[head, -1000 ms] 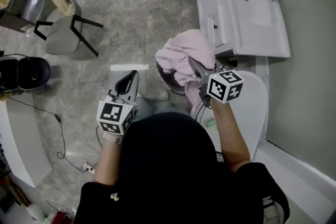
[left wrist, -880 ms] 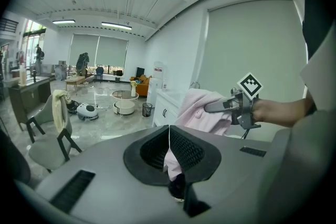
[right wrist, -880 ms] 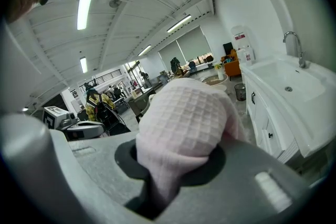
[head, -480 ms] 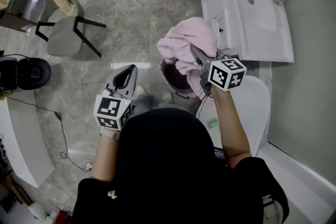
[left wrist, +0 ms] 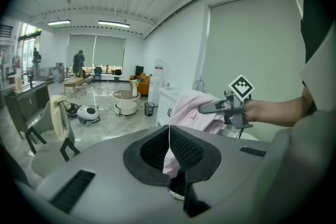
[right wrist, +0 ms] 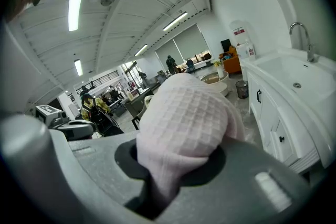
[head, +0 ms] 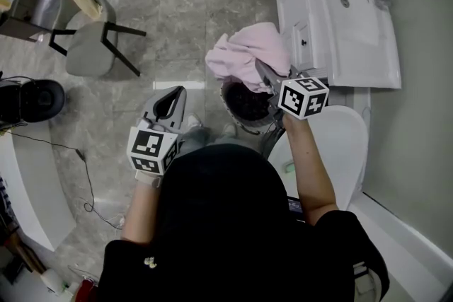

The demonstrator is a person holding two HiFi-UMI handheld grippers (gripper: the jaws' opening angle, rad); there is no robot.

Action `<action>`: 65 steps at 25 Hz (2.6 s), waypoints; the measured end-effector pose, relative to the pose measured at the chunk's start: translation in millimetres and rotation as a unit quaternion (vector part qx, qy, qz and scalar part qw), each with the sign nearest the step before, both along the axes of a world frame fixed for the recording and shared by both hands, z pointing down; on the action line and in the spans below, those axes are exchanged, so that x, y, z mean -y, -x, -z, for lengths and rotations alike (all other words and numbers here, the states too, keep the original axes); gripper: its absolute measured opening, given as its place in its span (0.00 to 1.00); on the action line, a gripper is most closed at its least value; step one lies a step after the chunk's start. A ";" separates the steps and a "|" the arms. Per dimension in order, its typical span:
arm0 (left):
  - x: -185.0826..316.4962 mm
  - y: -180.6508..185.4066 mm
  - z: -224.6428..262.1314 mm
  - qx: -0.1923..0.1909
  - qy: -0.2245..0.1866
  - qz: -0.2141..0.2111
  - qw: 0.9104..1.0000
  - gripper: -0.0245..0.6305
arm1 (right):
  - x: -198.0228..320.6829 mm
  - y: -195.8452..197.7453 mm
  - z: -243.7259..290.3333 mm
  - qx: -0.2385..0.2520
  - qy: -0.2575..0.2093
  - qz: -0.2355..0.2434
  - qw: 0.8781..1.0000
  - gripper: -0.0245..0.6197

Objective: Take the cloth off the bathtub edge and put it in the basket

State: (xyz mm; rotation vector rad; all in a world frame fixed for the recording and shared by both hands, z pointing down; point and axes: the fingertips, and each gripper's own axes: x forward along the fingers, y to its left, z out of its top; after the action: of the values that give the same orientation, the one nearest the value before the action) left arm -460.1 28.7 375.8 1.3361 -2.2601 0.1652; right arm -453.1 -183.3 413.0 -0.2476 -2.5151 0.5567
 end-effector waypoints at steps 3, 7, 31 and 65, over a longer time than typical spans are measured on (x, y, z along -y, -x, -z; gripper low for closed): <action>-3.7 3.5 -2.4 -0.004 0.003 0.001 1.000 0.06 | -4.2 -1.8 -11.4 -0.012 0.004 -0.001 1.000 0.18; -6.7 2.3 -6.0 -0.008 0.006 0.000 1.000 0.06 | -9.8 -13.6 -24.6 -0.028 0.007 -0.004 1.000 0.18; 6.0 -69.6 -41.2 -0.035 0.067 -0.029 0.997 0.06 | 19.6 -127.7 -201.2 -0.177 0.018 -0.044 0.983 0.18; -86.2 -95.8 -176.2 -0.146 0.165 0.058 0.974 0.06 | -5.8 -138.8 -543.8 -0.413 -0.068 0.013 0.908 0.21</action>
State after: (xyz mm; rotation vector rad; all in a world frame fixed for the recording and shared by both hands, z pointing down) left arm -364.3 114.9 552.0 0.9825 -1.9549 0.2717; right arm -314.3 -177.5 956.8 0.0188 -1.7063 0.3629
